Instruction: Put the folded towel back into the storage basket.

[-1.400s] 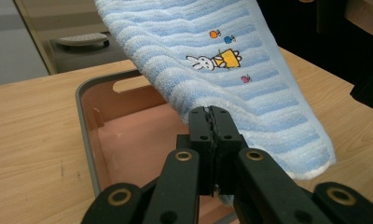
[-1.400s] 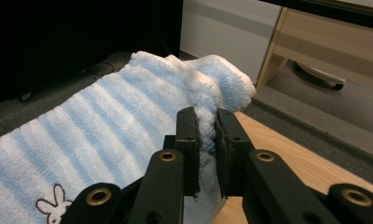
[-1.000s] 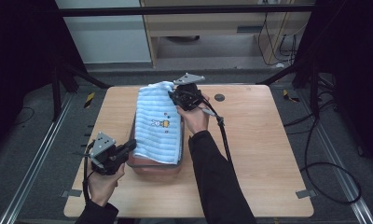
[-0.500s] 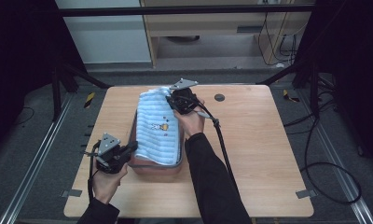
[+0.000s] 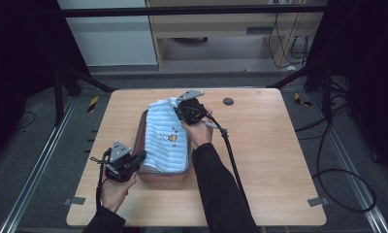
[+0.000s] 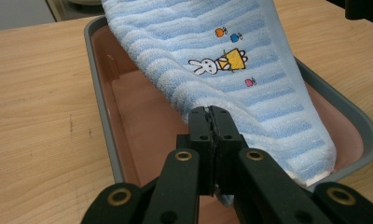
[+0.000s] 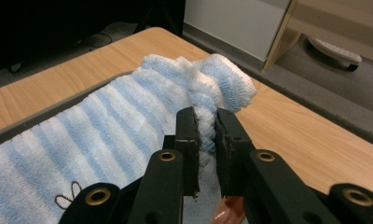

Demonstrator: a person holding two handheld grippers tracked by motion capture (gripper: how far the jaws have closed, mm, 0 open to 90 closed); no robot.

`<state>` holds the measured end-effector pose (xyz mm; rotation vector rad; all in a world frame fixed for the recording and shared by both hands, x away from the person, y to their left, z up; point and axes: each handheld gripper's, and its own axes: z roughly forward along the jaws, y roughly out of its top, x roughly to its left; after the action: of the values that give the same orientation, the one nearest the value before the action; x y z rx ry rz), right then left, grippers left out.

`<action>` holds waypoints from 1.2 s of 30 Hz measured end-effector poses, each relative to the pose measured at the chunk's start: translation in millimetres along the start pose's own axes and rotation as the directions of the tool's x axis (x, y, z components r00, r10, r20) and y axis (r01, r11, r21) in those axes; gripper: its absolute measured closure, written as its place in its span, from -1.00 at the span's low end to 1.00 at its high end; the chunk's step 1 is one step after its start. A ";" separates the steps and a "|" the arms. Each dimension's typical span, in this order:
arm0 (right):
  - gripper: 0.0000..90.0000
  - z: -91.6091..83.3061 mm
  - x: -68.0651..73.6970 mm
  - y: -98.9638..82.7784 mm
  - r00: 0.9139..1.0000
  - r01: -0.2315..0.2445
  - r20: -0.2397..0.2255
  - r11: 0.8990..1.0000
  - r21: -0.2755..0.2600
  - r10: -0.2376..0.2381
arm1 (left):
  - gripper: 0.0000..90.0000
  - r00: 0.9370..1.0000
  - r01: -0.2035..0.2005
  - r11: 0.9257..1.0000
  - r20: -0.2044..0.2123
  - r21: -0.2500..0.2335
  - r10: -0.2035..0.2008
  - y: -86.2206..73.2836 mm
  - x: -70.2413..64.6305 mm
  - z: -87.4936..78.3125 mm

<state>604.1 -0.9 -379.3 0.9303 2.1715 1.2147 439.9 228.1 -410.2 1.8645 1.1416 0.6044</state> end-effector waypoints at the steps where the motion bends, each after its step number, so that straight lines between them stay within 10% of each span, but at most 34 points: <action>1: 0.79 1.4 0.1 -1.7 1.000 -0.004 -0.001 1.000 0.007 0.004 | 0.97 1.000 0.002 1.000 0.004 0.004 -0.002 -0.8 -0.4 0.7; 26: 0.55 28.8 7.0 -33.0 0.999 0.032 -0.017 0.987 0.157 -0.030 | 0.75 0.999 0.030 0.998 -0.041 0.062 -0.028 -12.2 3.6 11.4; 36: 0.26 2.8 0.1 -31.0 1.000 0.020 0.003 0.996 0.084 -0.020 | 0.59 0.997 0.033 0.999 -0.065 0.021 -0.032 -9.0 6.5 3.9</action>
<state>595.8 -10.9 -407.6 0.9419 2.2383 1.1195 441.6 234.3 -420.0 1.8536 1.2229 0.6398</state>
